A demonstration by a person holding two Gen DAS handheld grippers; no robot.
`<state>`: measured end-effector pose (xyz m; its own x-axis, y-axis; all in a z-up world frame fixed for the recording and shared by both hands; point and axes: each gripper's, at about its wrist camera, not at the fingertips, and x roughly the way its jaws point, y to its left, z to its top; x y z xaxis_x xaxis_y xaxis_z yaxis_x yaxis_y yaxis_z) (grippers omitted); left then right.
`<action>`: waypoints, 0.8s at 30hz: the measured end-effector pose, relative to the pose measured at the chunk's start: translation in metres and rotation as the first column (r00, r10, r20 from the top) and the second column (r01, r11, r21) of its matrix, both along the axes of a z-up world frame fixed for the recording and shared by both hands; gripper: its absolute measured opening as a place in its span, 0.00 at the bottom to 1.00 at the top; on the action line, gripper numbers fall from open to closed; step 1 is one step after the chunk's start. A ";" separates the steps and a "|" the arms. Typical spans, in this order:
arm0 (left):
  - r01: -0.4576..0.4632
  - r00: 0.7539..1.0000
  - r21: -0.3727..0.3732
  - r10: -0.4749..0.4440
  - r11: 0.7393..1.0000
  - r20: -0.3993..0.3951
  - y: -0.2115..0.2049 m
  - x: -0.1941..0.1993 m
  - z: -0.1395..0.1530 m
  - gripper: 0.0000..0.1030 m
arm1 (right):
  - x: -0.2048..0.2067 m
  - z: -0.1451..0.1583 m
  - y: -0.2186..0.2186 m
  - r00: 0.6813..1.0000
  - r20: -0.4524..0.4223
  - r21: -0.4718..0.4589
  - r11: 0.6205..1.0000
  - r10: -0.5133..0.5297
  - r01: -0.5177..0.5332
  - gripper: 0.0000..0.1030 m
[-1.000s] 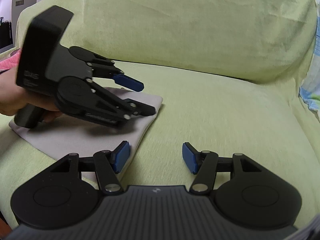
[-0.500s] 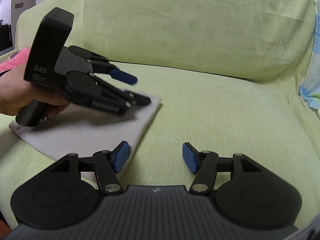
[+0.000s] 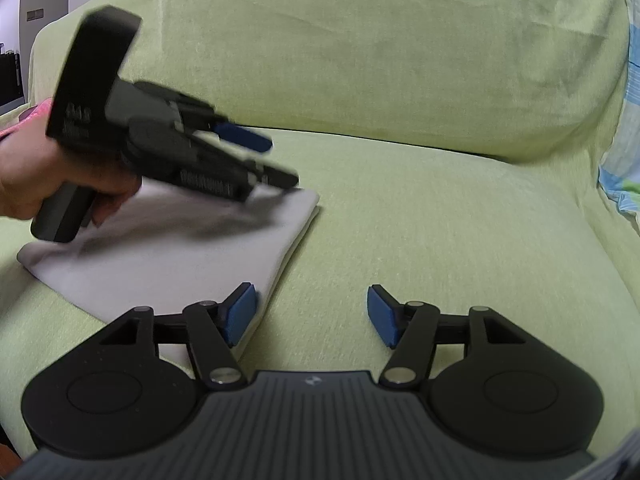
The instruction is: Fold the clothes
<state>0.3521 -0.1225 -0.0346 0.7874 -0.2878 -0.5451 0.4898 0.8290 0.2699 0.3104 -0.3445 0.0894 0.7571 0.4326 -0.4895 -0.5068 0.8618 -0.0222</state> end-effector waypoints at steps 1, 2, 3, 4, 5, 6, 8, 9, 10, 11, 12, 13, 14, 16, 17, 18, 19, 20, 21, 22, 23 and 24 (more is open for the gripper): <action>-0.006 1.000 0.000 0.006 1.000 -0.008 -0.001 0.001 -0.001 0.55 | -0.001 0.000 0.000 1.000 0.001 0.003 1.000 0.000 0.000 0.55; -0.012 1.000 0.000 0.012 1.000 -0.015 -0.001 0.001 -0.003 0.55 | -0.001 0.001 -0.001 1.000 0.001 0.015 1.000 0.000 0.000 0.55; -0.014 1.000 0.000 0.014 1.000 -0.016 -0.001 0.001 -0.003 0.55 | -0.002 0.002 -0.003 1.000 0.001 0.026 1.000 0.000 0.000 0.55; -0.016 1.000 0.000 0.016 1.000 -0.016 -0.002 0.001 -0.002 0.55 | -0.001 0.002 -0.003 1.000 -0.003 0.032 0.999 -0.002 0.002 0.55; -0.017 1.000 0.000 0.017 1.000 -0.017 -0.002 0.001 -0.002 0.55 | 0.000 0.002 -0.005 1.000 -0.009 0.038 0.999 -0.006 0.006 0.55; -0.019 1.000 0.000 0.019 1.000 -0.018 -0.003 0.001 -0.002 0.55 | 0.001 0.001 -0.006 1.000 -0.016 0.043 0.999 -0.010 0.010 0.55; -0.023 1.000 -0.001 0.023 1.000 -0.020 -0.003 0.001 -0.001 0.55 | 0.001 0.000 -0.006 1.000 -0.020 0.042 0.999 -0.013 0.013 0.55; -0.025 0.999 -0.001 0.025 1.000 -0.020 -0.004 0.001 -0.001 0.55 | 0.001 -0.001 -0.006 1.000 -0.018 0.040 0.999 -0.013 0.014 0.55; -0.027 0.999 -0.001 0.027 1.000 -0.021 -0.004 0.001 -0.001 0.55 | 0.001 -0.001 -0.006 1.000 -0.015 0.038 0.999 -0.014 0.015 0.55; -0.029 0.999 -0.001 0.029 1.000 -0.022 -0.004 0.001 -0.001 0.55 | 0.000 -0.001 -0.005 1.000 -0.012 0.036 0.999 -0.015 0.015 0.55; -0.029 0.999 -0.002 0.029 1.000 -0.021 -0.004 0.002 -0.001 0.55 | 0.000 0.000 -0.005 1.000 -0.011 0.036 0.999 -0.016 0.017 0.55; -0.028 0.999 -0.003 0.028 1.000 -0.021 -0.003 0.002 0.000 0.55 | 0.000 0.000 -0.005 1.000 -0.009 0.035 0.999 -0.017 0.018 0.55; -0.029 0.999 -0.007 0.029 1.000 -0.022 -0.002 0.001 0.000 0.55 | 0.000 0.000 -0.005 1.000 -0.007 0.036 0.999 -0.019 0.019 0.55; -0.030 0.999 -0.015 0.029 0.999 -0.023 0.000 0.000 0.002 0.55 | 0.001 0.000 -0.006 1.000 -0.003 0.039 0.999 -0.023 0.023 0.55; -0.030 0.999 -0.019 0.029 0.999 -0.024 0.001 -0.001 0.003 0.55 | 0.002 0.001 -0.006 1.000 -0.003 0.039 0.999 -0.026 0.026 0.55; -0.030 0.999 -0.024 0.030 0.999 -0.025 0.002 -0.002 0.004 0.55 | 0.003 0.001 -0.006 1.000 -0.004 0.039 0.999 -0.028 0.028 0.55; -0.030 0.999 -0.028 0.029 0.999 -0.027 0.002 -0.002 0.005 0.55 | 0.005 0.001 -0.006 0.999 -0.004 0.041 0.999 -0.032 0.032 0.55; -0.020 0.999 -0.045 0.018 0.999 -0.036 0.004 -0.006 0.007 0.55 | 0.006 0.001 -0.007 0.999 -0.005 0.045 0.998 -0.036 0.037 0.55; -0.010 0.999 -0.062 0.007 0.998 -0.045 0.006 -0.010 0.010 0.55 | 0.007 0.001 -0.007 0.999 -0.007 0.049 0.998 -0.041 0.041 0.55; 0.000 0.999 -0.079 -0.004 0.997 -0.054 0.007 -0.014 0.012 0.55 | 0.008 0.001 -0.008 0.999 -0.006 0.055 0.997 -0.046 0.046 0.55; 0.010 0.998 -0.094 -0.016 0.996 -0.063 0.008 -0.018 0.014 0.55 | 0.009 0.002 -0.009 0.999 -0.004 0.061 0.997 -0.051 0.051 0.55; 0.031 0.997 -0.078 -0.036 0.996 -0.068 0.006 -0.023 0.013 0.55 | 0.010 0.002 -0.010 0.998 -0.005 0.064 0.996 -0.057 0.057 0.55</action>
